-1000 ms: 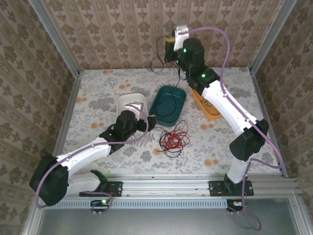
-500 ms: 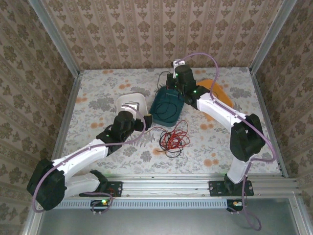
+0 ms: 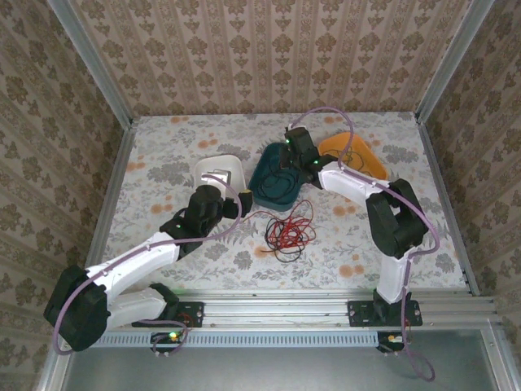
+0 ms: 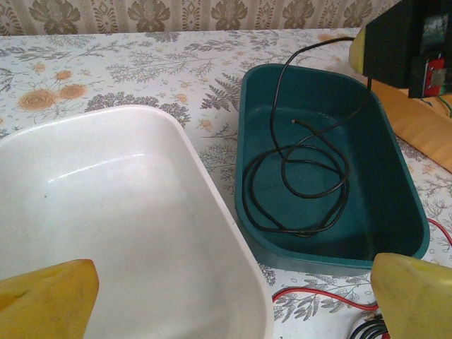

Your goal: Untangle the cables

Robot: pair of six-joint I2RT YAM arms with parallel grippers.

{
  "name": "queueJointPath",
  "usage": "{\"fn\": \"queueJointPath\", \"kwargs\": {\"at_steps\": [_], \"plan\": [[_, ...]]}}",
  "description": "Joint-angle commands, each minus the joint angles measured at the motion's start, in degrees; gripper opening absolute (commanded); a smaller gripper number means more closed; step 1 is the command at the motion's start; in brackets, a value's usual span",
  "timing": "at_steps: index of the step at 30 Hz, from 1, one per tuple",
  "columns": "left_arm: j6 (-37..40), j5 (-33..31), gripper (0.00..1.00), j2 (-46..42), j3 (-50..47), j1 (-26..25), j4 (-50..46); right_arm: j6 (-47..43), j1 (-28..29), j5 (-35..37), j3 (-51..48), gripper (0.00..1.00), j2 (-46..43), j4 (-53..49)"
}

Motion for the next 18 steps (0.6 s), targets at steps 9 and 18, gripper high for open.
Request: {"fn": "queueJointPath", "kwargs": {"at_steps": [9,18], "plan": [[4.39,4.90,1.00,3.86,2.91,-2.53,-3.49,1.21,-1.18,5.16,1.25,0.56,-3.51,-5.90],[8.30,19.23,1.00,10.43,7.20,-5.17,-5.90,2.96,-1.09,4.87,-13.84,0.56,-23.01,-4.35]]}}
